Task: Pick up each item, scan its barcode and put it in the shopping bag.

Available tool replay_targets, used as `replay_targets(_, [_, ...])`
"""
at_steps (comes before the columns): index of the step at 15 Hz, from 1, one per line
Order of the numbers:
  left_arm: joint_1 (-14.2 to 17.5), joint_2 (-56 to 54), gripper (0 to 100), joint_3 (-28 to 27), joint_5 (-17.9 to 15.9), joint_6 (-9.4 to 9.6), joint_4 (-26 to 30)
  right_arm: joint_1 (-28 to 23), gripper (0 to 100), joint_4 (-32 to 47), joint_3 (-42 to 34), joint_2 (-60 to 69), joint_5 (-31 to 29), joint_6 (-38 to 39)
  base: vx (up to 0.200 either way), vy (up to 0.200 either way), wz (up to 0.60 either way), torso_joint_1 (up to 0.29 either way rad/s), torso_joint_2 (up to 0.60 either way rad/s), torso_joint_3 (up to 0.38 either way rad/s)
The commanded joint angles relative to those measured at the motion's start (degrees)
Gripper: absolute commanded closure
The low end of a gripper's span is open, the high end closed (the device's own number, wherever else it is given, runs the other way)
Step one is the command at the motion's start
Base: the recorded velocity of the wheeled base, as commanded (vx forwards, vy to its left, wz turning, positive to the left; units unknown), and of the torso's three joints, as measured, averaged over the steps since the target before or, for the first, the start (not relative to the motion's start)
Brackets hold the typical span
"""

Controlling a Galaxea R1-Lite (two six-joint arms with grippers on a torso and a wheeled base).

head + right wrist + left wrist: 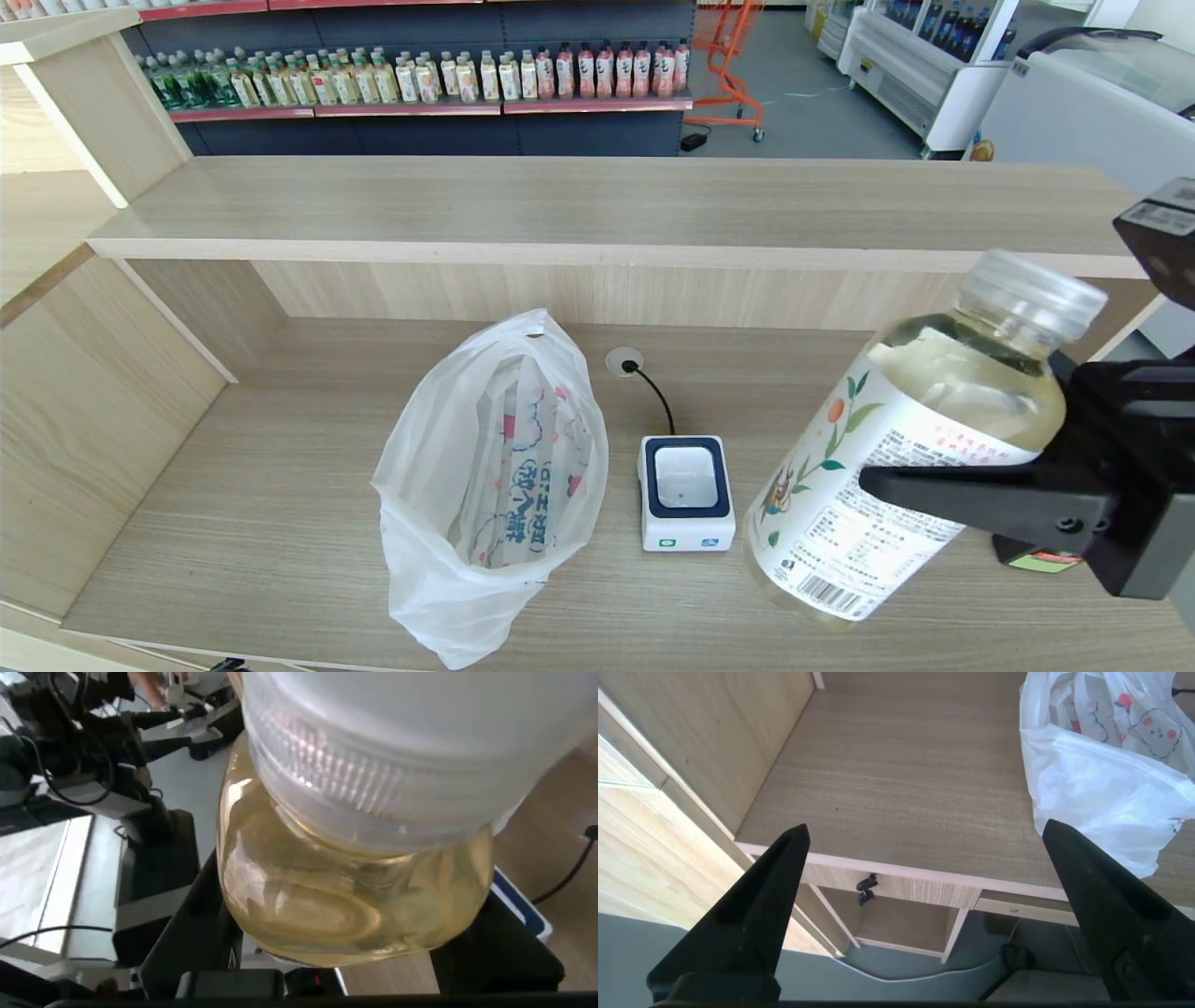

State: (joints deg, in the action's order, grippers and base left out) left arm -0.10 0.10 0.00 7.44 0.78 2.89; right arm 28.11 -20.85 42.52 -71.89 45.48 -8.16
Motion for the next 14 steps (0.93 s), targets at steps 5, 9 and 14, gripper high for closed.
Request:
replay_targets(5, [0.0, 0.0, 0, 0.0, 0.0, 0.01, 0.0, -6.4, 100, -2.6, 3.7, -19.2, -4.2, -40.6, 0.0, 0.0, 0.0, 0.0, 0.0, 0.0])
replay_targets(9, [0.0, 0.0, 0, 0.0, 0.0, 0.01, 0.0, -6.5, 100, -11.4, 5.7, -26.1, -6.8, -46.8, 0.0, 0.0, 0.0, 0.0, 0.0, 0.0])
replay_targets(14, [0.0, 0.0, 0, 0.0, 0.0, 0.01, 0.0, -7.3, 100, -27.4, 3.0, -30.2, -4.7, -49.9, 0.0, 0.0, 0.0, 0.0, 0.0, 0.0])
